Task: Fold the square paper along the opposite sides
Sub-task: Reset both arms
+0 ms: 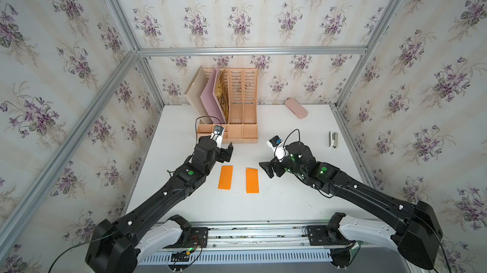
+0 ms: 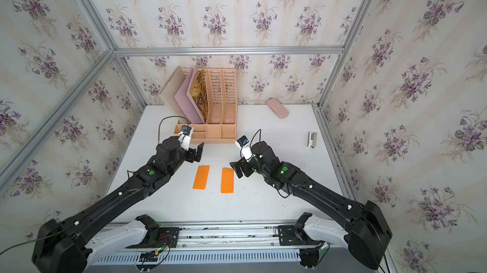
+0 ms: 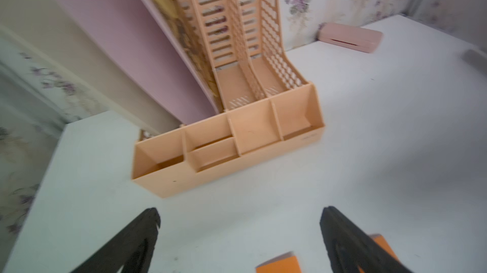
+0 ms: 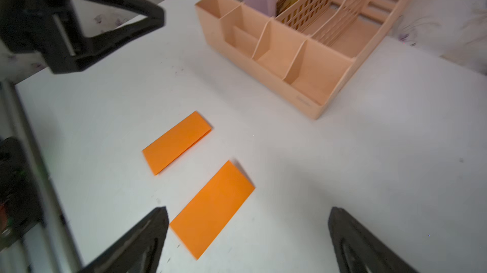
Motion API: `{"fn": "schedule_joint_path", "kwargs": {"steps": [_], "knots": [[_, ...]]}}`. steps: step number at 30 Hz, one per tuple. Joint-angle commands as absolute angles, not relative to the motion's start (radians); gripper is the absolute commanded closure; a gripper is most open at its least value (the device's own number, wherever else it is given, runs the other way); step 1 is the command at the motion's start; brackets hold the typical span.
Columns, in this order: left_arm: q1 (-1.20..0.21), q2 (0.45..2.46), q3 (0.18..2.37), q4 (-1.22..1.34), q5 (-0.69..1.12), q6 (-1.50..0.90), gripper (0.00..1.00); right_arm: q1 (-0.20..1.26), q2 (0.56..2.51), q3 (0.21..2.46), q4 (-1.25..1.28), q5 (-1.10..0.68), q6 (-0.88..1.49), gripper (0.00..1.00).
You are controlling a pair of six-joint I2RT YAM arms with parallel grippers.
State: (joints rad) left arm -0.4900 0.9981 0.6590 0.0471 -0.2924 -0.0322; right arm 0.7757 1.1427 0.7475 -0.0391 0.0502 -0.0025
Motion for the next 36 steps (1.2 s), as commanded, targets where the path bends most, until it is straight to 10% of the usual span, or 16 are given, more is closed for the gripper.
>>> {"fn": "schedule_joint_path", "kwargs": {"steps": [1, 10, 29, 36], "knots": [[-0.403, 0.921, 0.558, 0.214, -0.454, -0.012, 0.01, 0.728, 1.144, 0.648, 0.301, 0.315, -0.080, 0.00], [-0.200, 1.005, 0.374, 0.457, -0.400, 0.016, 0.04, 0.367, 1.105, 0.242, 0.898, 0.293, -0.083, 0.00], [-0.132, 1.566, 0.296, 1.118, -0.253, 0.126, 0.01, 0.083, 1.579, 0.075, 1.632, 0.130, -0.019, 0.00], [-0.083, 1.560, 0.374, 0.952, -0.249, 0.063, 0.01, 0.019, 1.548, 0.221, 1.288, -0.029, 0.009, 0.00]]}}
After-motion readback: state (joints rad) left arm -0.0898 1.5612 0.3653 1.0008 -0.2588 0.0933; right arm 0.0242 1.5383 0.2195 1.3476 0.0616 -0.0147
